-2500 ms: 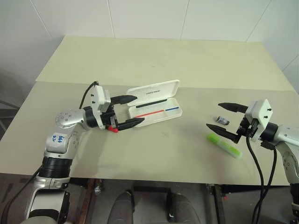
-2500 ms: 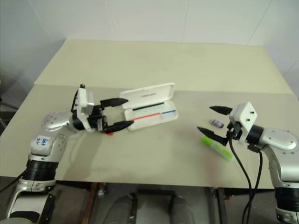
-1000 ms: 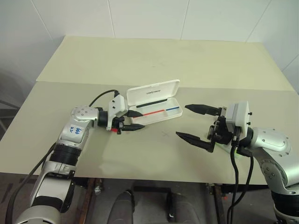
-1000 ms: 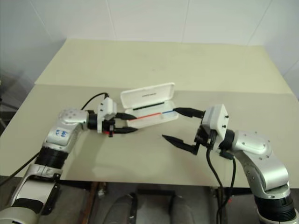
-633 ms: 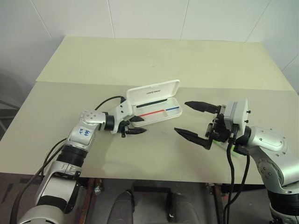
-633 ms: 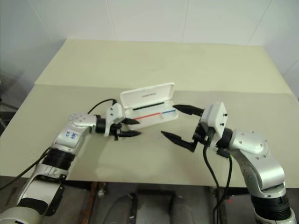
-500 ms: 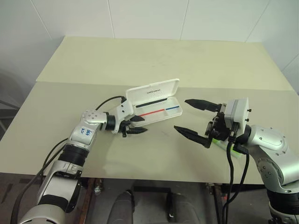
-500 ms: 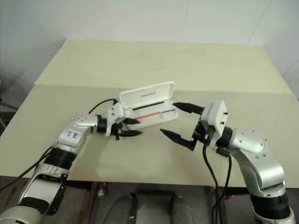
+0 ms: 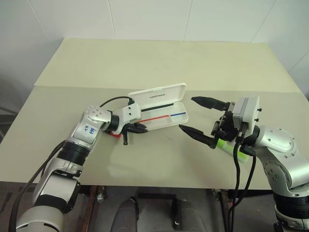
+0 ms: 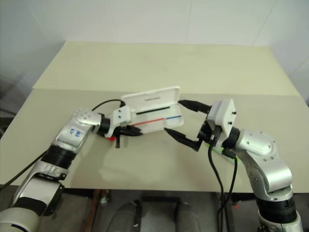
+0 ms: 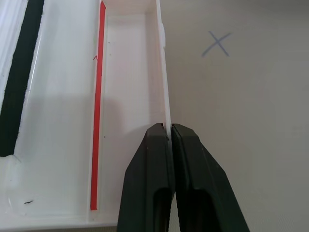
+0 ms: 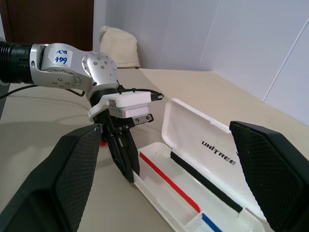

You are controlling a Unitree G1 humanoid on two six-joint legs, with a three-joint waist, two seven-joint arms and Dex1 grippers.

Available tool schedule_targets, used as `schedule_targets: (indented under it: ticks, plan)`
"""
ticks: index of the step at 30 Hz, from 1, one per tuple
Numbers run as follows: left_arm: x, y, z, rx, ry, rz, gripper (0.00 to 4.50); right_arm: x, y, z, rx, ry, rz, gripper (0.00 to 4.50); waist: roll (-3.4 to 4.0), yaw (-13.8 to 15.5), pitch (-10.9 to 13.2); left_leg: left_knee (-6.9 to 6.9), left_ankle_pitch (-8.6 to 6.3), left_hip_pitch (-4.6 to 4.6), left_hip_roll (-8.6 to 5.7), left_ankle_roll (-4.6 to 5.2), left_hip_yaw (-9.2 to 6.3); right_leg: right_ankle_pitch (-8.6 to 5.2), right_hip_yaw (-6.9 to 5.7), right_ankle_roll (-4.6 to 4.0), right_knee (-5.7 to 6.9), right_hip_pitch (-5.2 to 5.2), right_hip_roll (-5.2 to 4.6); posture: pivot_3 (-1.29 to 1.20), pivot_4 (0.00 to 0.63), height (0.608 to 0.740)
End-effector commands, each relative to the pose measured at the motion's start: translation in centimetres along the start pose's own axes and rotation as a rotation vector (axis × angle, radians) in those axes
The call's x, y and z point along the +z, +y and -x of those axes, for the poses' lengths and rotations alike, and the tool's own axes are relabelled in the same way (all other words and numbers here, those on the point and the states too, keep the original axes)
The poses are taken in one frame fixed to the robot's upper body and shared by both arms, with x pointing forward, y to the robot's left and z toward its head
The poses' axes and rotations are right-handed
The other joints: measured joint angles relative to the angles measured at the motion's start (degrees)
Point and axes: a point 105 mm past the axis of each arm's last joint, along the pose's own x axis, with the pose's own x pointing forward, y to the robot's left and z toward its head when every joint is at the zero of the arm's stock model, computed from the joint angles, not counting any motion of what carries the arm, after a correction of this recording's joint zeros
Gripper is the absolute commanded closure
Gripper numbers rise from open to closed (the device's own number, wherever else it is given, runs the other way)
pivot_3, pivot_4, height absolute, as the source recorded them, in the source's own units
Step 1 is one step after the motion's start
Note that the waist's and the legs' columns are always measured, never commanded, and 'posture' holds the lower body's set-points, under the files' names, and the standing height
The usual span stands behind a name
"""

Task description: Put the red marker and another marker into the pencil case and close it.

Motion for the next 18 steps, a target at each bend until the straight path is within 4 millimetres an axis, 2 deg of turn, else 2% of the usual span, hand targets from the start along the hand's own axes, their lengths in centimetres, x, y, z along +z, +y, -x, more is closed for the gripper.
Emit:
schedule_targets:
  ticks: [1, 5, 10, 13, 18]
  plan:
    - [0.6, -0.7, 0.0, -0.070, 0.018, -0.038, 4.46, 0.8, -0.4, 0.6, -0.003, -0.005, 0.041, 0.00, 0.00, -0.24, 0.00, -0.01, 0.00, 0.00, 0.00, 0.00, 0.00, 0.00, 0.00, 0.01, 0.00, 0.00, 0.00, 0.00, 0.150, 0.740]
    - [2.9, -1.8, -0.6, -0.132, -0.024, -0.096, 4.46, 0.1, -1.0, 2.3, -0.025, 0.067, 0.036, 0.00, 0.00, 0.01, 0.00, 0.00, -0.09, -0.01, 0.00, 0.01, 0.02, -0.01, 0.01, 0.04, -0.01, 0.00, -0.01, 0.00, 0.150, 0.740]
    - [3.9, -3.7, -1.4, -0.198, -0.040, -0.127, 4.46, -0.7, -1.1, 5.1, -0.066, 0.163, 0.019, 0.00, -0.01, 1.05, 0.01, 0.07, -0.20, -0.07, -0.01, 0.05, 0.03, -0.05, 0.04, 0.11, -0.03, -0.02, -0.01, 0.00, 0.150, 0.740]
    - [3.5, -4.7, -1.7, -0.237, -0.026, -0.138, 4.46, -1.0, -0.8, 6.3, -0.093, 0.199, 0.008, 0.00, -0.02, 1.10, 0.01, 0.13, -0.24, -0.07, -0.01, 0.06, 0.04, -0.07, 0.06, 0.13, -0.02, -0.01, -0.01, 0.00, 0.150, 0.740]
    - [2.5, -5.4, -1.4, -0.271, 0.004, -0.158, 4.46, -0.8, -0.5, 6.8, -0.125, 0.203, 0.004, 0.00, -0.01, 0.77, 0.01, 0.31, -0.27, -0.06, 0.00, 0.10, 0.06, -0.15, 0.12, -0.01, 0.02, 0.00, 0.00, 0.00, 0.150, 0.740]
